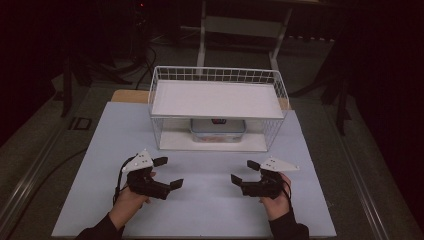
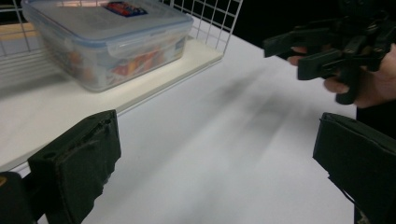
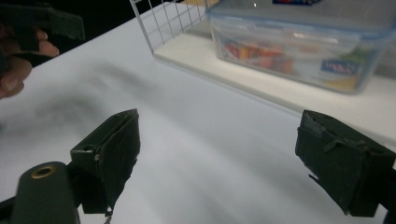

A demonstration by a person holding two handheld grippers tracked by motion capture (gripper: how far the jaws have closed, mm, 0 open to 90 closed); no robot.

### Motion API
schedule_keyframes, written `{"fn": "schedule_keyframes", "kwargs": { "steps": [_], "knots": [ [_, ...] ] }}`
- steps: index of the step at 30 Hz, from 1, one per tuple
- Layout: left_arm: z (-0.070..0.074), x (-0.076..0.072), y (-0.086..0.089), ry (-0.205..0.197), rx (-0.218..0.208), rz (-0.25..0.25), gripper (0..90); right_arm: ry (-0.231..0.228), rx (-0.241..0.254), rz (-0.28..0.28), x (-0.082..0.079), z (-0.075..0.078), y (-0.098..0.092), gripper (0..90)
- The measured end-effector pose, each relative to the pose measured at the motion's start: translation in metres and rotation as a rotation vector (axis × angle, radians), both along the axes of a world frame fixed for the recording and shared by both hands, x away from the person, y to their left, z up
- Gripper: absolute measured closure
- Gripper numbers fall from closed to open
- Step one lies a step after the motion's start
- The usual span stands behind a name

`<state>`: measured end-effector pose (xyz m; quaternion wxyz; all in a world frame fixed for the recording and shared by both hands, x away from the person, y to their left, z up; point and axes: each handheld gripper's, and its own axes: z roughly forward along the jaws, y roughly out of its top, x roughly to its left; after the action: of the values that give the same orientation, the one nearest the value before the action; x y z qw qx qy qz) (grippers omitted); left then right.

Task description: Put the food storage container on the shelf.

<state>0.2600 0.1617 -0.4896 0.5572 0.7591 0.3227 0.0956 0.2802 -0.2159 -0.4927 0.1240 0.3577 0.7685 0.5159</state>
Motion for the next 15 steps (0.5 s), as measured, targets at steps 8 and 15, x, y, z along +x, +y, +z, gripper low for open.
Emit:
{"fn": "schedule_keyframes", "kwargs": {
  "steps": [8,15],
  "knots": [
    [-0.007,-0.006,0.004,0.001,0.018,0.008,1.0,0.016,-0.029,-0.025,-0.013,-0.008,-0.018,13.7],
    [-0.016,-0.008,0.01,0.005,0.032,0.018,1.1,0.01,-0.059,-0.039,-0.017,-0.016,-0.036,13.8]
  ]
}}
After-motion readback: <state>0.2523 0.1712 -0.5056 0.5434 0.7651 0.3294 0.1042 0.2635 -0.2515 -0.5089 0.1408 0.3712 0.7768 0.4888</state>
